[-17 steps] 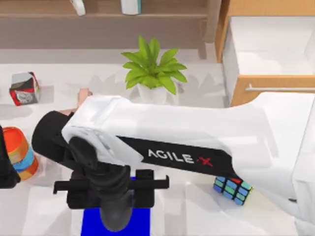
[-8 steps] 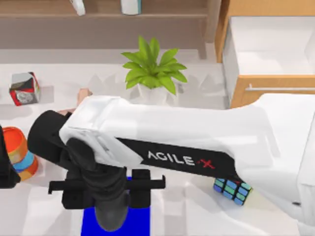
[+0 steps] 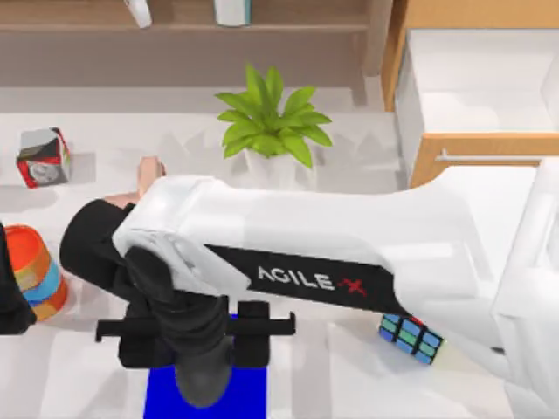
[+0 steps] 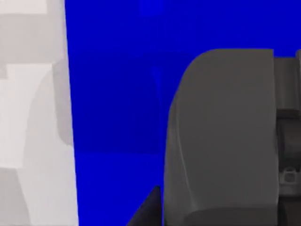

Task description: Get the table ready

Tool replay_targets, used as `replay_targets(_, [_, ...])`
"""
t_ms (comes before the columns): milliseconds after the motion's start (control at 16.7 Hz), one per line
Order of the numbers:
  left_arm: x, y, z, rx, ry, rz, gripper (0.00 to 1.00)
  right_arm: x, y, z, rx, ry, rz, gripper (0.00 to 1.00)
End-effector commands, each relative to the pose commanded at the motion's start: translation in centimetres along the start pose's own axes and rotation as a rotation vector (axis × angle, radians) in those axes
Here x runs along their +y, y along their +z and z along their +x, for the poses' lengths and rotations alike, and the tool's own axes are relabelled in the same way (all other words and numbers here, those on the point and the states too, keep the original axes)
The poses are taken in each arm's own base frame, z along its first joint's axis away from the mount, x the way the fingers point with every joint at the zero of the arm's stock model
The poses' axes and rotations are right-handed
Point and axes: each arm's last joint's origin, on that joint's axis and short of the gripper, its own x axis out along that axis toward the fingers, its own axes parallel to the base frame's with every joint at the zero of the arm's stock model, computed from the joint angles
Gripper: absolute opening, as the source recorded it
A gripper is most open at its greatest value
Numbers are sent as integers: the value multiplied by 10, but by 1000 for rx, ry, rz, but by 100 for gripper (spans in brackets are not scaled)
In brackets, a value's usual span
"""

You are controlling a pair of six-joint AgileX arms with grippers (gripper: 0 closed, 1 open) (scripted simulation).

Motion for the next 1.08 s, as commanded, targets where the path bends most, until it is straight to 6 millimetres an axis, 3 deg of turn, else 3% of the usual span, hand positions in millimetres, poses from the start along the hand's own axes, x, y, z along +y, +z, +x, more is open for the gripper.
replay_targets(240, [0, 0, 0, 0, 0, 0, 100, 0, 0, 0, 0, 0, 0, 0])
replay_targets(1020, [0, 0, 0, 0, 0, 0, 100, 0, 0, 0, 0, 0, 0, 98])
replay_targets(1080, [0, 0, 0, 0, 0, 0, 100, 0, 0, 0, 0, 0, 0, 100])
